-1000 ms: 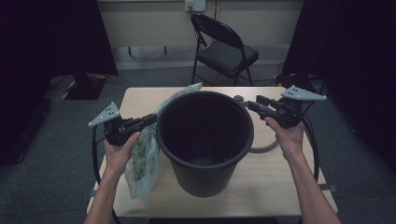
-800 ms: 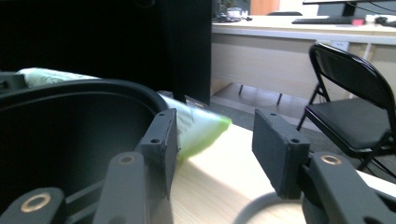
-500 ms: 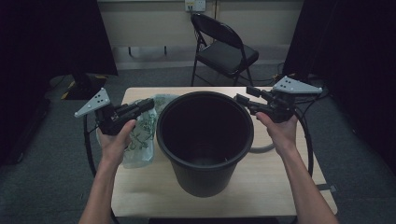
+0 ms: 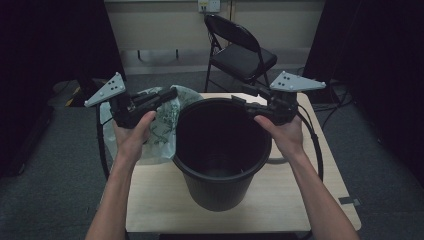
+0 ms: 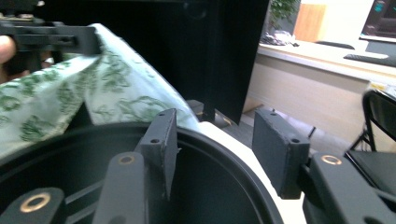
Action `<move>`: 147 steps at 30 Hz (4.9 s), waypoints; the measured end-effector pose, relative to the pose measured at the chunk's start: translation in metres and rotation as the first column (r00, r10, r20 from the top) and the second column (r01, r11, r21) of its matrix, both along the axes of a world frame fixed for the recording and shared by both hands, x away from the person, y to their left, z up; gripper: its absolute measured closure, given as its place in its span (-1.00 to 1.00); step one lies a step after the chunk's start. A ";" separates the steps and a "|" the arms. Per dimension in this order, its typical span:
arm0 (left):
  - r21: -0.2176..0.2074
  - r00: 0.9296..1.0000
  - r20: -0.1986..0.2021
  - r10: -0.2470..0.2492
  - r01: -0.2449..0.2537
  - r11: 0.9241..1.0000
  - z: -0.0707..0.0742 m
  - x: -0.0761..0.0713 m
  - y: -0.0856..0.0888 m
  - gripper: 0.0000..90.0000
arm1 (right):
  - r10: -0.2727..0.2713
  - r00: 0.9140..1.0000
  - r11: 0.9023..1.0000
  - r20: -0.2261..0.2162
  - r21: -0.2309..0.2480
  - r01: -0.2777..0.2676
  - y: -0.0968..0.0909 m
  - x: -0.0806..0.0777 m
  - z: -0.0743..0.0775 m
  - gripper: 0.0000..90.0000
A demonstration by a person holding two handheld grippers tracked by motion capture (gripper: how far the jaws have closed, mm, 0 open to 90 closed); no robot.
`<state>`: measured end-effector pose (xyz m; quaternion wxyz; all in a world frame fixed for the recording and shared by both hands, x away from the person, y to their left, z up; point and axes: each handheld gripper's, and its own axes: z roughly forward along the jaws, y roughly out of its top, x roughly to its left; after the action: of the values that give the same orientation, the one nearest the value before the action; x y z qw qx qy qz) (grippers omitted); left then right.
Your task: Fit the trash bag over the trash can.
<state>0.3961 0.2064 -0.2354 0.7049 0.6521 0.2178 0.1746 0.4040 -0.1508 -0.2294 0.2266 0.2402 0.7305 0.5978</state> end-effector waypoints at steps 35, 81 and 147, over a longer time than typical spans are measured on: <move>-0.002 0.995 0.029 -0.092 0.092 0.996 0.025 0.007 -0.052 1.00 | 0.251 0.968 0.967 -0.012 -0.037 -0.251 0.076 -0.001 0.024 0.87; 0.055 0.991 -0.127 -0.032 0.040 0.998 -0.037 0.033 -0.030 0.53 | 0.082 0.995 0.996 -0.061 -0.015 -0.083 -0.040 -0.004 -0.031 1.00; 0.077 0.991 -0.135 -0.020 0.031 0.997 -0.045 0.026 -0.027 0.25 | 0.137 0.986 0.990 -0.100 -0.025 -0.140 -0.033 -0.007 -0.032 0.50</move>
<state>0.4219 0.1794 -0.2801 0.6645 0.6924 0.2494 0.1298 0.3969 -0.1841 -0.2613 0.1524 0.2143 0.7649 0.5880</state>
